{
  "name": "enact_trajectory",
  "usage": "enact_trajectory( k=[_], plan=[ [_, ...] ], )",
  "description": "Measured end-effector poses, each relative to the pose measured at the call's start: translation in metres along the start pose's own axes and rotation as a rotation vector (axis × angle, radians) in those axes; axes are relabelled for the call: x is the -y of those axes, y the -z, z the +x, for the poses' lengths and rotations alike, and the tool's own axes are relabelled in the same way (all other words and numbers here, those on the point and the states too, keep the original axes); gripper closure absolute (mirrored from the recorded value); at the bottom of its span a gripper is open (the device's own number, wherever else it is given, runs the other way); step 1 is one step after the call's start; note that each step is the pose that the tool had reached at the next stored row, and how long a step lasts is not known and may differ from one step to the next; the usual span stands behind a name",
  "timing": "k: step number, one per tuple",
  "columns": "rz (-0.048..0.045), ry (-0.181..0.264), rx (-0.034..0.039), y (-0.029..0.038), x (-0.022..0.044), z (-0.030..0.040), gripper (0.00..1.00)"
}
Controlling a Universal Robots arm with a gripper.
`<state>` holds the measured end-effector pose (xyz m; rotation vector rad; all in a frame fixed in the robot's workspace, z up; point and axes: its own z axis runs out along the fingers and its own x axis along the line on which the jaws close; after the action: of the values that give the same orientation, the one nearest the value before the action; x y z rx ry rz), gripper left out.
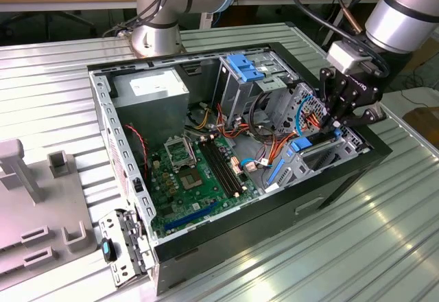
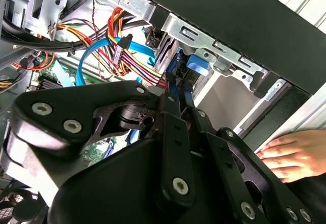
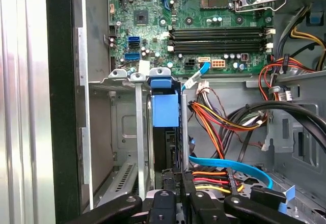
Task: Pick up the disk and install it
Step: 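Insert the first disk wire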
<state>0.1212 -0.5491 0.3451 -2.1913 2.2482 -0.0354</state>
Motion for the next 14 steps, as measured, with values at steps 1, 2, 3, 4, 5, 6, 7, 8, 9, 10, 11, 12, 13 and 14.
enact_trajectory(
  k=[1, 2, 3, 4, 5, 6, 7, 8, 9, 10, 11, 12, 13, 14],
  plan=[
    [0.0000, 0.000, 0.0001, -0.0005, 0.0000, 0.0000, 0.83],
    [0.0000, 0.000, 0.0001, -0.0010, 0.0000, 0.0000, 0.83],
    [0.0000, 0.001, 0.0002, -0.0014, 0.0000, -0.0001, 0.83],
    [0.0000, 0.001, 0.0001, -0.0018, 0.0000, -0.0001, 0.83],
    [0.0000, 0.001, 0.0001, -0.0021, 0.0000, -0.0001, 0.83],
    [0.0000, 0.001, 0.0001, -0.0023, 0.0000, -0.0001, 0.83],
    [0.0000, 0.001, 0.0004, -0.0029, 0.0000, -0.0001, 0.83],
    [0.0000, 0.001, 0.0003, -0.0033, -0.0001, -0.0001, 0.83],
    [0.0000, 0.001, 0.0002, -0.0036, 0.0000, -0.0001, 0.83],
    [0.0000, 0.001, 0.0003, -0.0040, -0.0001, -0.0001, 0.83],
    [0.0000, 0.001, 0.0002, -0.0043, -0.0001, -0.0001, 0.83],
    [0.0000, 0.001, 0.0003, -0.0048, -0.0001, -0.0001, 0.83],
    [0.0000, 0.001, 0.0003, -0.0051, -0.0001, -0.0001, 0.83],
    [0.0000, 0.001, 0.0001, -0.0053, -0.0001, -0.0001, 0.83]
  ],
)
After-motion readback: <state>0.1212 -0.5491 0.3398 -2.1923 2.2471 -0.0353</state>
